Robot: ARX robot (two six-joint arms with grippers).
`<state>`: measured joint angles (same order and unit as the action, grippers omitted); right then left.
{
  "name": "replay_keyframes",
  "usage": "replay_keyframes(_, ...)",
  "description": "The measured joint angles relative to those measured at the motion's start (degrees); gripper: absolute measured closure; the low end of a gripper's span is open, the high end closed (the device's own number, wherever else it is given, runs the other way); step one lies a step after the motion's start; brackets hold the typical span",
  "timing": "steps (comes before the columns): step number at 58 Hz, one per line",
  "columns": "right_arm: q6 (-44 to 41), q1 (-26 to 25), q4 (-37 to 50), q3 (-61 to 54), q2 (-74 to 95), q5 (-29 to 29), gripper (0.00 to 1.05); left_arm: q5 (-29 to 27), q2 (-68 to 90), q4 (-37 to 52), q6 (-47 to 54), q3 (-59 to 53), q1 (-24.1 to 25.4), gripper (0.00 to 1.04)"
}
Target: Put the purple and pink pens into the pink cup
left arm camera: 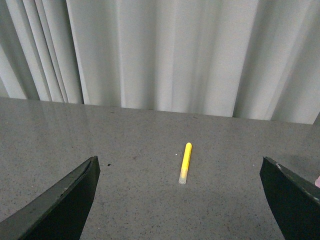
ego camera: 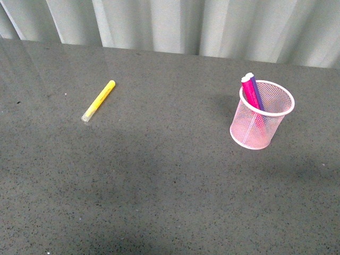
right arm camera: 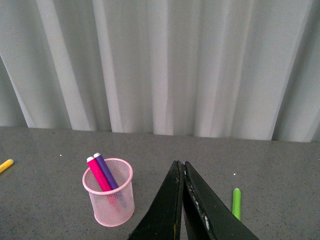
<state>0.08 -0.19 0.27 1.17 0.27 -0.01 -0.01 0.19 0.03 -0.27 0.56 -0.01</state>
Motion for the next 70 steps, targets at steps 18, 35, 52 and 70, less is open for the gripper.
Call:
replay_keyframes(18,0.00,0.02,-0.17,0.00,0.00,0.00,1.01,0.00,0.00,0.00,0.00,0.00,0.00,0.07)
replay_keyframes(35,0.00,0.02,-0.17,0.00,0.00,0.00,0.53,0.00,0.00,0.00,0.02,0.00,0.00,0.07)
replay_keyframes(52,0.07,0.02,-0.17,0.00,0.00,-0.02,0.05,0.00,0.00,0.00,0.02,0.00,0.00,0.07)
replay_keyframes(70,0.07,0.02,-0.17,0.00,0.00,0.00,0.07,0.00,0.00,0.00,0.00,0.00,0.00,0.07)
